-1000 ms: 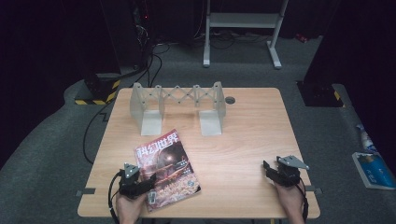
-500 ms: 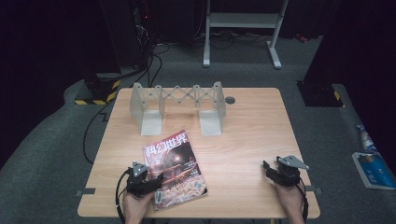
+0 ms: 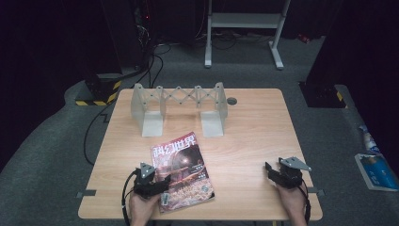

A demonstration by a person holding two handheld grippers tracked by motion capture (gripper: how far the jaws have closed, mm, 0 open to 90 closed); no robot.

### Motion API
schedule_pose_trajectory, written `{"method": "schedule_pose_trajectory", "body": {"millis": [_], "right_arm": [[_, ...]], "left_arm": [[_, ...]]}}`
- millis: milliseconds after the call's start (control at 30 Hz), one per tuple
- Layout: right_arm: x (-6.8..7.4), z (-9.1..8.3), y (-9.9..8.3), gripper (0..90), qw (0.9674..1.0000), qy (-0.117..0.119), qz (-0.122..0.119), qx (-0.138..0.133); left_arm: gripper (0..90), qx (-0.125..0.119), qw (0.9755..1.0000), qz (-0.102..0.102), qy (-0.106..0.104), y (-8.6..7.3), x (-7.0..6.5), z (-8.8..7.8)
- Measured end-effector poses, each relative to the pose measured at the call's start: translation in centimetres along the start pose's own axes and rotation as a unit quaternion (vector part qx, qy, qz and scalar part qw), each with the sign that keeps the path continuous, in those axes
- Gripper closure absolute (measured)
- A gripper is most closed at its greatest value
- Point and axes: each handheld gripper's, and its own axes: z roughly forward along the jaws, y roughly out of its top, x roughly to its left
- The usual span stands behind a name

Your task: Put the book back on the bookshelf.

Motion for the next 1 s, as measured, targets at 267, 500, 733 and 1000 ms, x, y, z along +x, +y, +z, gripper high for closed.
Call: {"method": "schedule_pose_trajectory", "body": {"millis": [267, 500, 733, 1000], "right_arm": [[0.0, 0.0, 0.0, 37.7, 1.0, 0.0, 0.0, 0.0], [0.0, 0.0, 0.0, 37.7, 1.0, 0.0, 0.0, 0.0], [0.0, 0.0, 0.0, 37.7, 1.0, 0.0, 0.0, 0.0], [0.0, 0.0, 0.0, 37.6, 1.0, 0.0, -0.001, 0.0]], "left_arm": [[26.1, -0.001, 1.0, 0.005, -0.008, 0.2, -0.7, 0.4], [26.7, -0.002, 0.9998, 0.015, -0.01, 0.4, -1.3, 0.6], [26.9, -0.005, 0.9994, 0.026, -0.022, 0.8, -2.6, 1.2], [26.8, -0.003, 0.9989, 0.034, -0.032, 1.1, -3.6, 1.7]]}}
